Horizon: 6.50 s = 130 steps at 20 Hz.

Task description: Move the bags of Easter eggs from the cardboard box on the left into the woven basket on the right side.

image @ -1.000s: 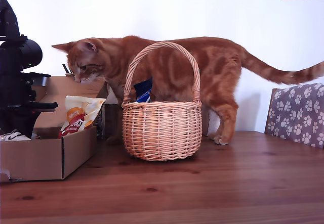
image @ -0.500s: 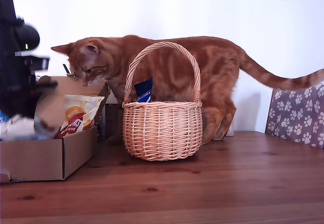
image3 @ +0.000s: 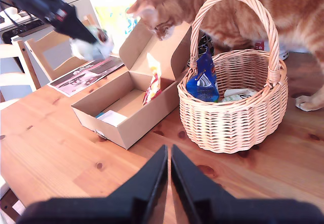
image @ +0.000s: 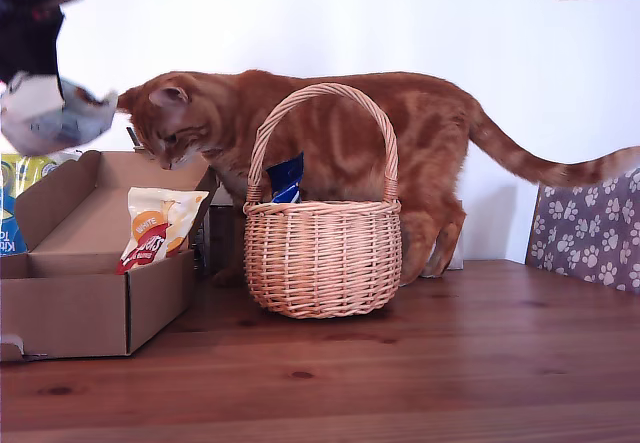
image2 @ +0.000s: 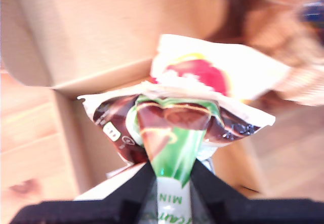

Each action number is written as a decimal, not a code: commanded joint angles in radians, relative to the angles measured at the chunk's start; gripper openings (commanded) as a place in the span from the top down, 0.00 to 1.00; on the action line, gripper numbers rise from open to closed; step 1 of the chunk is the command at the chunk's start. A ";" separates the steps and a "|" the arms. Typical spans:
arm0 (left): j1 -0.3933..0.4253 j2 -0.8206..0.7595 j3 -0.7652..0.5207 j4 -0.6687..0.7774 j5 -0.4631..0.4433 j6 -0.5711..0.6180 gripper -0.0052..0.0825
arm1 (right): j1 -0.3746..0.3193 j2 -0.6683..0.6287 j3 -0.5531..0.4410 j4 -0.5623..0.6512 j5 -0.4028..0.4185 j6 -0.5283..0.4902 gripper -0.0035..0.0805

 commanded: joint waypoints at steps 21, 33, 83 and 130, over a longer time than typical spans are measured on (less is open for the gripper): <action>-0.520 0.117 -0.365 1.199 0.033 -0.101 0.96 | 0.005 0.000 -0.003 0.007 0.000 -0.002 0.97; -0.563 0.341 -0.364 1.473 -0.277 -0.082 0.96 | 0.005 0.000 -0.003 0.007 0.000 -0.003 0.97; -0.371 -0.309 -0.977 1.316 -0.091 -0.060 0.46 | 0.005 0.006 -0.003 0.004 -0.007 -0.002 0.97; -0.163 0.214 -0.785 1.544 -0.343 -0.167 0.31 | 0.005 0.006 -0.003 0.007 -0.008 -0.002 0.97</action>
